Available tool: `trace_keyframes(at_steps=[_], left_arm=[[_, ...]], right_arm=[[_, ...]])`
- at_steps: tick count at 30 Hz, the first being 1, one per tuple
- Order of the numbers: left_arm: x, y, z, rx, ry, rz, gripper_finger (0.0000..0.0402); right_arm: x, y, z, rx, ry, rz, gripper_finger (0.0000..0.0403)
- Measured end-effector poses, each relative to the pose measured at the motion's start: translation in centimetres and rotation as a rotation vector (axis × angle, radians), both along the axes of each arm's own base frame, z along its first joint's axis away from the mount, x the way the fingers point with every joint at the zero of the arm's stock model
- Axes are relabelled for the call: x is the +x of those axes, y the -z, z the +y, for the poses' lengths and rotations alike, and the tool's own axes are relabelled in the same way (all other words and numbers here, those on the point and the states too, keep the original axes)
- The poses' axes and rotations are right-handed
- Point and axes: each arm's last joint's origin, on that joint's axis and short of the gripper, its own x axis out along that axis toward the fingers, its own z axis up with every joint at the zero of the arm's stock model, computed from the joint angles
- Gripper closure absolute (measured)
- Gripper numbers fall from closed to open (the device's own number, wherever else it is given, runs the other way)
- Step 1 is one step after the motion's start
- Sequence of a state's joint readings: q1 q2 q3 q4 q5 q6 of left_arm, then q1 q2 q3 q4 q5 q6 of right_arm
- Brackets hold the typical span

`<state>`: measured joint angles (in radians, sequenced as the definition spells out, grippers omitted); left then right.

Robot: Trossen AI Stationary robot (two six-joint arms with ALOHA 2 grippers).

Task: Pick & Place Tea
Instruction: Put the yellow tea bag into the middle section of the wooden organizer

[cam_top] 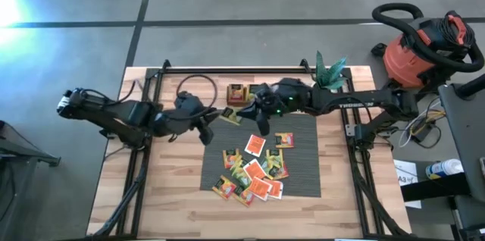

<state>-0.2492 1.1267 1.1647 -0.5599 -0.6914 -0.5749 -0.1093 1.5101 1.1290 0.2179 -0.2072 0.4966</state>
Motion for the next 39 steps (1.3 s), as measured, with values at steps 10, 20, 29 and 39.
trace_keyframes(at_steps=[10,20,29,39], left_arm=[[0.1,2.5,-0.3,0.045,0.002,-0.413,0.0312],[-1.3,4.7,0.9,-0.028,-0.130,-0.705,0.0312],[0.5,5.8,2.7,-0.179,0.014,-0.824,0.0312],[1.6,5.5,3.4,-0.262,0.028,-0.883,0.0312]], right_arm=[[-1.5,2.4,-0.3,0.161,0.171,-0.221,0.0394],[-3.6,1.0,-0.4,0.201,0.262,-0.358,0.0394],[-2.6,0.7,-0.7,0.282,0.237,-0.303,0.0394],[-2.6,0.3,-0.6,0.286,0.240,-0.322,0.0394]])
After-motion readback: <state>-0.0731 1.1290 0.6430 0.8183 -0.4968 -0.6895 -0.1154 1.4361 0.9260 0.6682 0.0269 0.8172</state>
